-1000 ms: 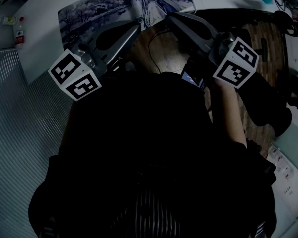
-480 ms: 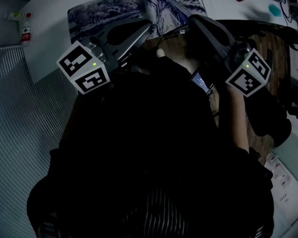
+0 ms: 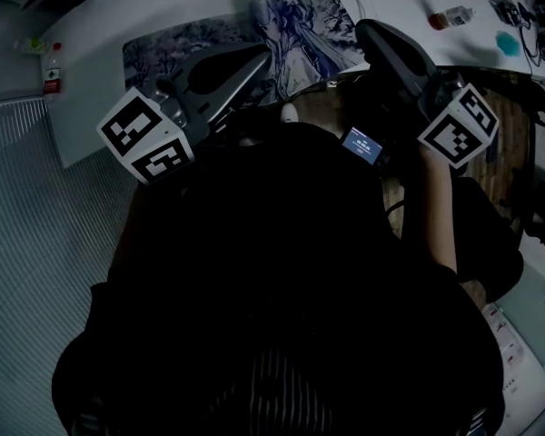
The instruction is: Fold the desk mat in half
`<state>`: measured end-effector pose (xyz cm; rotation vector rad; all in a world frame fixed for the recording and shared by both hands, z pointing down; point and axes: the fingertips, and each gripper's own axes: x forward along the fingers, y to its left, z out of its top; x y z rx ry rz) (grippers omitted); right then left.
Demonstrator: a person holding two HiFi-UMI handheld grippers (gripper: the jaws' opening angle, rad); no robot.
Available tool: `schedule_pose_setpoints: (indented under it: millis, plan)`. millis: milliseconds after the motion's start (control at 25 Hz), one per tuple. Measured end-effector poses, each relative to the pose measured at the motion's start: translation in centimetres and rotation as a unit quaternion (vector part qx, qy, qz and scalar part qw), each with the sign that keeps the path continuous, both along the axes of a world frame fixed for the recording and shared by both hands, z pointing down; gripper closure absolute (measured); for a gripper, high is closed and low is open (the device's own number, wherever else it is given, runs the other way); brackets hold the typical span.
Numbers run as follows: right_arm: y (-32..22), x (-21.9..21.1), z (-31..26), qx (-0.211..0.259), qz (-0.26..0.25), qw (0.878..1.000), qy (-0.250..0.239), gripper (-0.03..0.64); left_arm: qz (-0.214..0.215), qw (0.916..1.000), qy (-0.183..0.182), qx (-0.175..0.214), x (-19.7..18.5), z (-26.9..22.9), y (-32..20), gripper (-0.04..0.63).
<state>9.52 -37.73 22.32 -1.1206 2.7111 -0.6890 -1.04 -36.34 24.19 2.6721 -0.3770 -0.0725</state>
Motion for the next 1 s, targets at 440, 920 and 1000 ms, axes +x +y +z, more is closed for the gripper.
schedule_pose_setpoints:
  millis: [440, 920, 1000]
  plan:
    - [-6.5, 11.5, 2.6, -0.008, 0.025, 0.998, 0.055, 0.612, -0.044, 0.9985, -0.007, -0.034, 5.5, 1.0, -4.5, 0.588]
    - [-8.9, 15.1, 12.2, -0.093, 0.003, 0.995, 0.043, 0.612, -0.076, 0.9910, -0.059, -0.093, 8.0, 4.9, -5.2, 0.588]
    - [-9.2, 15.4, 13.8, -0.107, 0.007, 0.993, 0.056, 0.612, -0.075, 0.9899, -0.062, -0.104, 7.8, 5.6, -5.6, 0.588]
